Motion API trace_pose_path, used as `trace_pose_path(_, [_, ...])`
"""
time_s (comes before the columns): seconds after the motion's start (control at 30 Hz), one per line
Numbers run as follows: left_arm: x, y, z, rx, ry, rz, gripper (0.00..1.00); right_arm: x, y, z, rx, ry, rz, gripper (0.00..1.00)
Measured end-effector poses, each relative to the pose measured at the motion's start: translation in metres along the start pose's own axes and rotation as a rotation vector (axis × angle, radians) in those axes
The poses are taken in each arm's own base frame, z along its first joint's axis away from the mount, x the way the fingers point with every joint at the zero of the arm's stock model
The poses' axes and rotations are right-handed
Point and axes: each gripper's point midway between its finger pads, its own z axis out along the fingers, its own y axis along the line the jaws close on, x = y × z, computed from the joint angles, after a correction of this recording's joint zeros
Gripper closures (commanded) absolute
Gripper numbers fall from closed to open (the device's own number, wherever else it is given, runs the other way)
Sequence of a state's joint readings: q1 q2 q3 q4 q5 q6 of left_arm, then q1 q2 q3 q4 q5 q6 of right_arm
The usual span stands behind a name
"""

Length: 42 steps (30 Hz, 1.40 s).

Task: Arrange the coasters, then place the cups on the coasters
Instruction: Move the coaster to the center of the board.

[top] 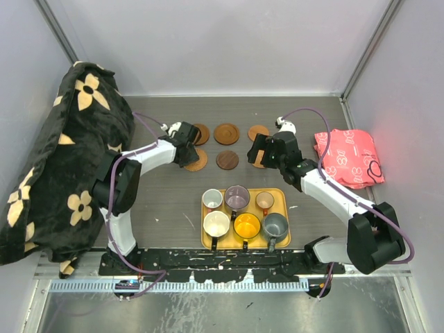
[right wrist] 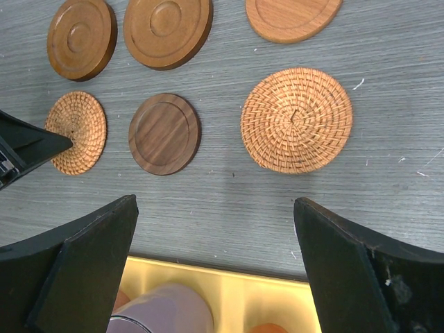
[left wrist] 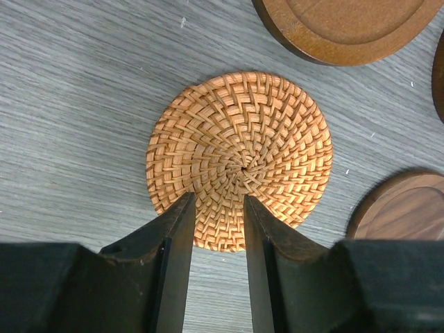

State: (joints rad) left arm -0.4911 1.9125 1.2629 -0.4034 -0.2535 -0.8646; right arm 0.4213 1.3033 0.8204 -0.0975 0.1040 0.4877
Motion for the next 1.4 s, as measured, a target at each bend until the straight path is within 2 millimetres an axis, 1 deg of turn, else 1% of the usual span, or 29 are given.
trace_pose_path(0.23, [0.001, -0.001, -0.001, 0.016, -0.012, -0.017, 0.65, 0.0, 0.0, 0.0, 0.0, 0.0, 0.0, 0.01])
trace_pose_path(0.53, [0.01, -0.009, -0.004, 0.036, 0.002, -0.006, 0.64, 0.0, 0.0, 0.0, 0.0, 0.0, 0.0, 0.01])
trace_pose_path(0.67, [0.011, -0.011, -0.005, 0.038, 0.003, -0.012, 0.63, 0.0, 0.0, 0.0, 0.0, 0.0, 0.0, 0.01])
trace_pose_path(1.4, [0.008, -0.004, -0.003, 0.038, 0.016, -0.038, 0.64, 0.0, 0.0, 0.0, -0.002, -0.001, 0.001, 0.01])
